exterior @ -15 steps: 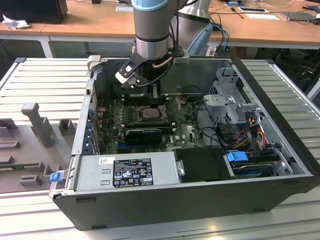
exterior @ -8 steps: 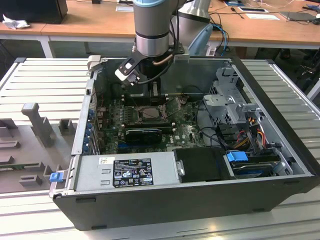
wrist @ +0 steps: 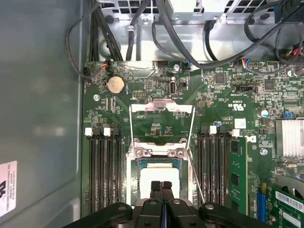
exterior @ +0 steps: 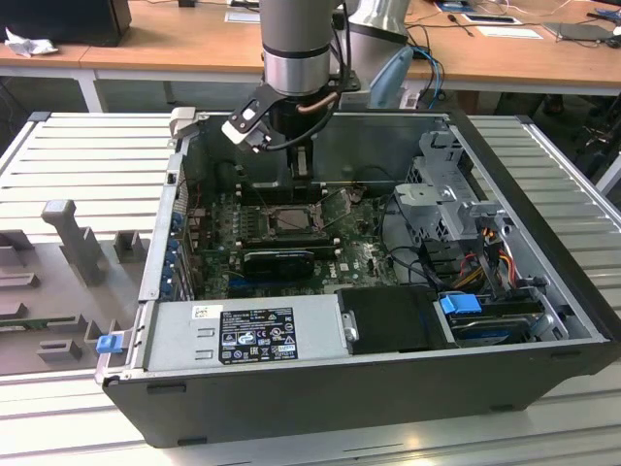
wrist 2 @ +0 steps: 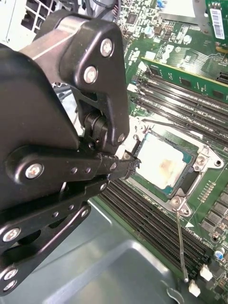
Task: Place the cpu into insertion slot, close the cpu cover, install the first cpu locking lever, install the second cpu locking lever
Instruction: 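Close the cpu cover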
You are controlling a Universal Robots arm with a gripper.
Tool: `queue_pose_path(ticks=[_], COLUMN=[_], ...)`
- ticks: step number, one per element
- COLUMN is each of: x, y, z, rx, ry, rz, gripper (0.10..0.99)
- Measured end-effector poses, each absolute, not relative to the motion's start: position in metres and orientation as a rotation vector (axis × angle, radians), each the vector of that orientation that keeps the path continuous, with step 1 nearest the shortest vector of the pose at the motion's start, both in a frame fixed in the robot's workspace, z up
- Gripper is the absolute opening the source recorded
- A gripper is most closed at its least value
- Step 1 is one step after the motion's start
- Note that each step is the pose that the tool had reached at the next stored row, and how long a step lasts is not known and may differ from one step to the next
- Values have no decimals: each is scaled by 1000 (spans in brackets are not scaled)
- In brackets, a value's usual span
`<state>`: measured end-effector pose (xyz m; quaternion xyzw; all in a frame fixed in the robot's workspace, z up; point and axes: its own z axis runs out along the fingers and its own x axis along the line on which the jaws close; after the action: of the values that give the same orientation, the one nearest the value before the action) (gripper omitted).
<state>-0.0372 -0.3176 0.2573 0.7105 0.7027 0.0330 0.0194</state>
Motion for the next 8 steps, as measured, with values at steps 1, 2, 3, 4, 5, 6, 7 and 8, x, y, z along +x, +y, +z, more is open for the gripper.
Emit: queue_pose_path(ticks=[1, 2, 3, 4, 5, 6, 7, 8], x=[-37, -37, -37, -37, -35, -33, -30, -25], y=[-318, -318, -318, -318, -318, -318, -318, -318], z=[259, 261, 263, 263, 263, 263, 263, 263], rx=[2205, 2205, 2205, 2205, 2206, 2206, 2207, 2207], ry=[2181, 2181, 2181, 2182, 2181, 2181, 2181, 2181], rz=[102, 102, 102, 103, 102, 101, 101, 100], gripper=[106, 106, 106, 106, 106, 106, 106, 106])
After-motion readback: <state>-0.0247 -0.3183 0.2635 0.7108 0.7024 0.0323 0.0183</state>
